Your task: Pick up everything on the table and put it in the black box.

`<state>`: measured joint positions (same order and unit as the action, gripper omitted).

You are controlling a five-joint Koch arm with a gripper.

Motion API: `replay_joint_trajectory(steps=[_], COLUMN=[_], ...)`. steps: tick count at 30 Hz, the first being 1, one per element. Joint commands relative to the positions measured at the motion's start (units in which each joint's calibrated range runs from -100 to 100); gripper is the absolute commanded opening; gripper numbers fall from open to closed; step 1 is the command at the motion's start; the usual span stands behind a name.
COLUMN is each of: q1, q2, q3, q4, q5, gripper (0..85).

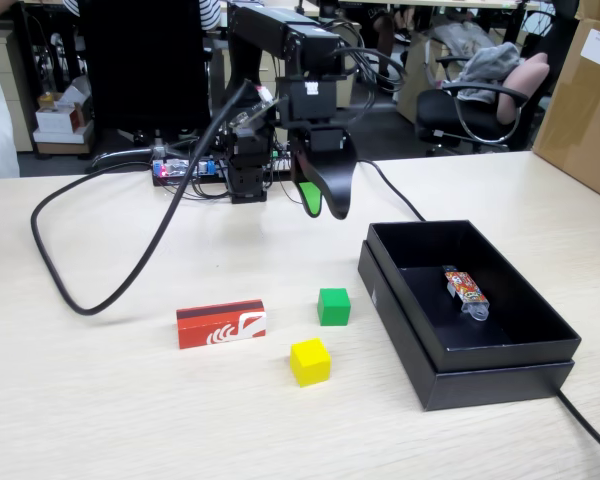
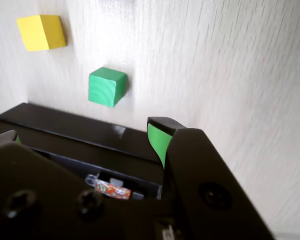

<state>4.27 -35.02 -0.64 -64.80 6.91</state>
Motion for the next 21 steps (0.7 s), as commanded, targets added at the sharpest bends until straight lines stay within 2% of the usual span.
replay_joint_trajectory(steps=[1, 13, 21], q1=[0.0, -1.1, -0.6], q2=[5.9, 29.1, 34.7], q3=[6.6, 13.3, 17.2], q4=[-0.2, -0.1, -0.1], q5=[0.5, 2.1, 2.2], gripper=[48.5, 48.4, 47.7])
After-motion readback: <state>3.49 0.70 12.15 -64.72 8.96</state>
